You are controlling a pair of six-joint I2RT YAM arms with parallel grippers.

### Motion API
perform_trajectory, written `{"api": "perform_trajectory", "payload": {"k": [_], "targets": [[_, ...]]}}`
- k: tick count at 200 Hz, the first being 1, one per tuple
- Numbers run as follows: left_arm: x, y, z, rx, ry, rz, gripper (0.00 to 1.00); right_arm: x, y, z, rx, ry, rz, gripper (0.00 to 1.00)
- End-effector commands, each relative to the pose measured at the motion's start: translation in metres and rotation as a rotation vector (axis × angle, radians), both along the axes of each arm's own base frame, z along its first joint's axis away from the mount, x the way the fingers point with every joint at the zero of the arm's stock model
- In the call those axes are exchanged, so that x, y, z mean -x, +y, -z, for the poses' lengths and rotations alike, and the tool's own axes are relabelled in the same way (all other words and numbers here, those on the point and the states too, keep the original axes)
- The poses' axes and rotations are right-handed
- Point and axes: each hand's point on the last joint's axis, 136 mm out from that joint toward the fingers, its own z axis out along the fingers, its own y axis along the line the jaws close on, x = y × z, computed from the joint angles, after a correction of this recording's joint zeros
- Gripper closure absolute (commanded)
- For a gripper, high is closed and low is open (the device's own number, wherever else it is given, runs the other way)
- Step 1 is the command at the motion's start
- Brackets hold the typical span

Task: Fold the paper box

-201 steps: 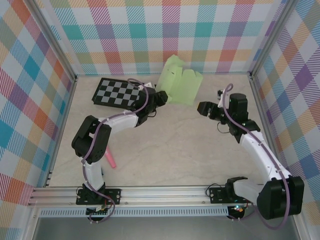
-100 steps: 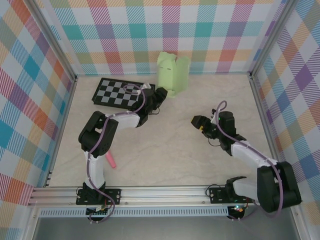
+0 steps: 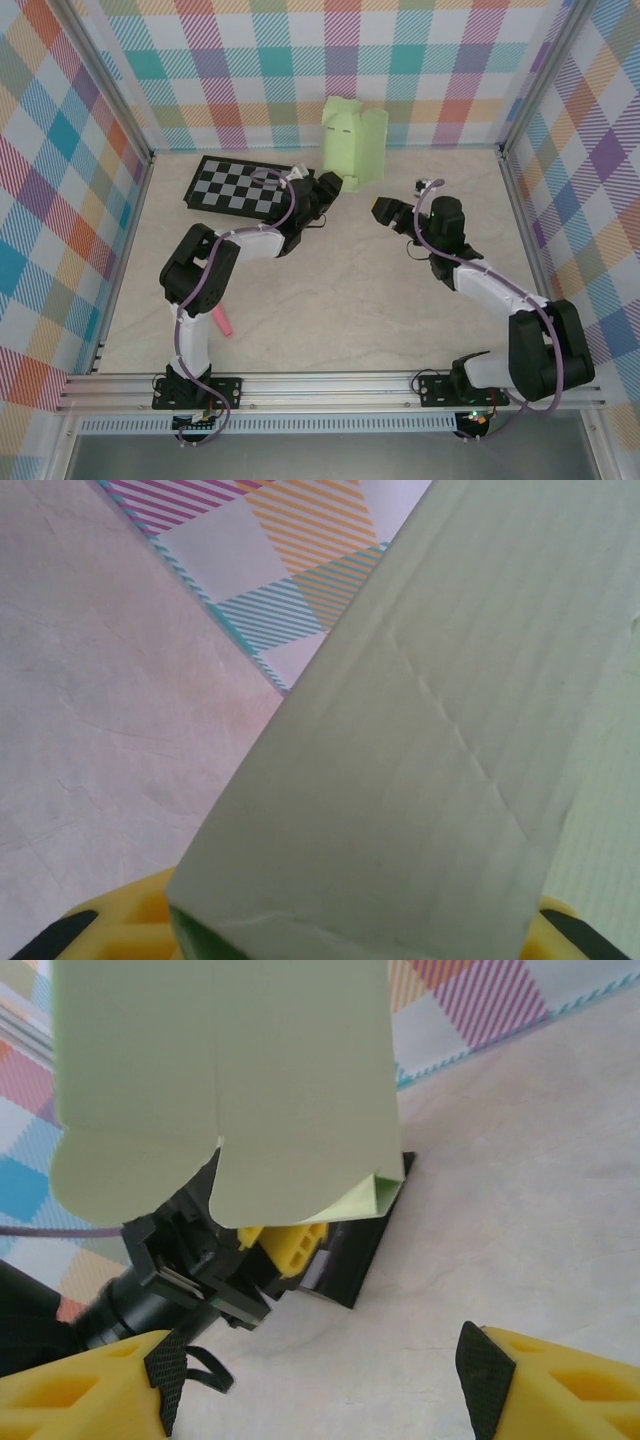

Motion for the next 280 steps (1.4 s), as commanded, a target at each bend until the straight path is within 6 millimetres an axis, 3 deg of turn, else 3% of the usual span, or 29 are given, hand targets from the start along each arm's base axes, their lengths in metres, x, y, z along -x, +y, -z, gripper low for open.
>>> {"api": "perform_trajectory", "payload": {"k": [1, 23, 75, 107, 134, 173, 225, 259, 280], "targets": [[0.0, -0.005, -0.044, 0.116, -0.086, 0.006, 0.65, -0.003, -0.008, 0.034, -0.309, 0.234, 0.145, 0.28], [0.002, -0.005, -0.054, 0.154, -0.091, 0.003, 0.65, -0.006, 0.012, 0.03, -0.576, 0.283, 0.149, 0.33], [0.004, -0.011, -0.065, 0.215, -0.082, 0.011, 0.64, -0.036, 0.02, 0.021, -0.797, 0.209, 0.241, 0.45], [0.008, -0.018, -0.068, 0.216, -0.08, 0.022, 0.64, -0.058, 0.039, 0.028, -0.902, 0.244, 0.19, 0.5], [0.008, -0.01, -0.068, 0.2, -0.081, -0.01, 0.64, -0.059, 0.043, 0.026, -0.867, 0.22, 0.175, 0.51], [0.009, -0.014, -0.067, 0.194, -0.074, 0.007, 0.64, -0.057, 0.056, 0.022, -0.801, 0.216, 0.1, 0.49], [0.013, -0.019, -0.071, 0.215, -0.07, 0.024, 0.64, -0.07, 0.076, 0.021, -0.742, 0.183, 0.002, 0.51], [0.018, -0.023, -0.069, 0.215, -0.066, 0.028, 0.64, -0.073, 0.073, 0.016, -0.733, 0.17, 0.022, 0.5], [0.02, -0.027, -0.067, 0.234, -0.06, 0.026, 0.64, -0.076, 0.071, 0.024, -0.735, 0.191, 0.048, 0.5]]}}
